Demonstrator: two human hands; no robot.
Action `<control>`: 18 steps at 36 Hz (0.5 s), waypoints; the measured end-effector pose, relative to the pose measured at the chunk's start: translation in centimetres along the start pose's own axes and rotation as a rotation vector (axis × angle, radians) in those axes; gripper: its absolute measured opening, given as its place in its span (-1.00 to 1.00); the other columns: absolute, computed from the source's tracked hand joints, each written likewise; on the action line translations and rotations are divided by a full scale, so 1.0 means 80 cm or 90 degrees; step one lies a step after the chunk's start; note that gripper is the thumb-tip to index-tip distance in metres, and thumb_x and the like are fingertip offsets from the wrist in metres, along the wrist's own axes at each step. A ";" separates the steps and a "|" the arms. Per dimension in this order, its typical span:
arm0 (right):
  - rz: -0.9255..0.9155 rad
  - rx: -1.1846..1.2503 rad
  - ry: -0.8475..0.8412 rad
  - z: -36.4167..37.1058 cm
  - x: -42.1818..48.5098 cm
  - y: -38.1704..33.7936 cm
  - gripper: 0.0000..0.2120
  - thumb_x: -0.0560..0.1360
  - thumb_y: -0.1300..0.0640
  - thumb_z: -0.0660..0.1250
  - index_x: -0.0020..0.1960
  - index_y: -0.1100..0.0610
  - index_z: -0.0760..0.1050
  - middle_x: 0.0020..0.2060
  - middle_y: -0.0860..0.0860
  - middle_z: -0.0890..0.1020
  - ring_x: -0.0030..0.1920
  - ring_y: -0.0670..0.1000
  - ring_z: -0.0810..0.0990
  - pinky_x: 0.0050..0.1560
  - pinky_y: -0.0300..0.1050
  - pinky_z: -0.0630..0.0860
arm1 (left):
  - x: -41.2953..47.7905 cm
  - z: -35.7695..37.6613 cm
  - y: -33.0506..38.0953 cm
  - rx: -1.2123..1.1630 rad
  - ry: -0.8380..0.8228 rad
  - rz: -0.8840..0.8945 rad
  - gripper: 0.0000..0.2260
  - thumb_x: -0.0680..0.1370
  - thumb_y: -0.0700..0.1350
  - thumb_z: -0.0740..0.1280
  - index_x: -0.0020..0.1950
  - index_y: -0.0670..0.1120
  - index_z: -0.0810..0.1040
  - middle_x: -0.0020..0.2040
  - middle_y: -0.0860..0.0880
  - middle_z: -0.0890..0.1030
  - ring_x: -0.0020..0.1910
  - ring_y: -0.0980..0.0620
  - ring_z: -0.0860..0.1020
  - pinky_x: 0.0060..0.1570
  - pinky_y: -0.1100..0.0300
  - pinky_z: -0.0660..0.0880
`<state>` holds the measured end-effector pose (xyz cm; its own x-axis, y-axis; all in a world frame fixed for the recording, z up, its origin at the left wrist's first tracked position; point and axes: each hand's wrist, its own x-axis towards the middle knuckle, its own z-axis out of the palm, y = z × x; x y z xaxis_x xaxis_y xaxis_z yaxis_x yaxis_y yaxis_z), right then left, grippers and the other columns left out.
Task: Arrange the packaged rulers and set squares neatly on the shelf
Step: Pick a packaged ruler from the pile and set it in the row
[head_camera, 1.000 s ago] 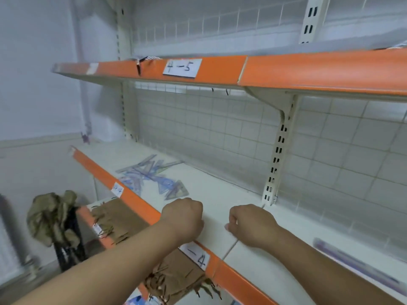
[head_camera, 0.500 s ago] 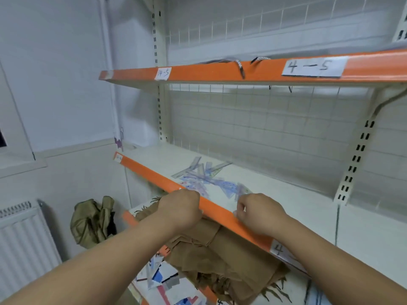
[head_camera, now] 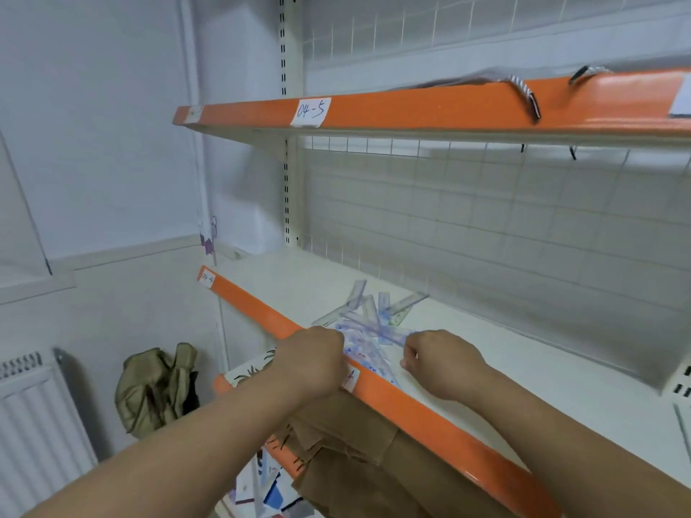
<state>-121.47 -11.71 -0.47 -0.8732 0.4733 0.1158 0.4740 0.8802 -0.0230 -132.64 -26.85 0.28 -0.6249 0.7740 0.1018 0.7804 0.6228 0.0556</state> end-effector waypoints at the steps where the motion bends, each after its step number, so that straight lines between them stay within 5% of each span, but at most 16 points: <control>1: -0.001 0.003 0.000 0.002 0.012 0.002 -0.77 0.60 -0.02 0.18 0.04 0.11 0.52 0.03 0.03 0.61 0.06 0.08 0.55 -0.12 -0.13 0.40 | 0.011 0.000 -0.002 0.005 0.003 -0.002 -0.93 0.59 -0.09 0.19 -0.04 -0.04 0.44 0.00 -0.06 0.52 0.01 -0.03 0.52 -0.19 0.21 0.33; 10: 0.013 0.009 -0.021 0.019 0.100 0.032 -0.80 0.56 0.11 0.16 0.06 0.11 0.53 0.03 0.04 0.60 0.04 0.07 0.57 -0.04 -0.10 0.47 | 0.098 0.016 -0.015 0.005 -0.020 -0.029 -0.89 0.59 -0.12 0.20 0.06 -0.09 0.47 0.04 -0.05 0.51 0.07 -0.03 0.51 -0.16 0.19 0.34; 18: 0.013 0.066 -0.096 0.044 0.130 0.039 -0.63 0.54 -0.08 0.25 0.28 0.07 0.43 0.24 0.01 0.47 0.21 0.02 0.49 0.11 -0.16 0.41 | 0.132 0.034 -0.024 0.014 -0.046 -0.033 -0.84 0.60 -0.12 0.19 0.14 -0.09 0.48 0.15 -0.07 0.52 0.14 -0.05 0.50 -0.10 0.17 0.34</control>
<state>-129.48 -3.92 -2.80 -0.8745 0.4837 -0.0354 0.4840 0.8657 -0.1277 -140.80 -19.58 -1.46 -0.6653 0.7460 0.0277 0.7465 0.6643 0.0377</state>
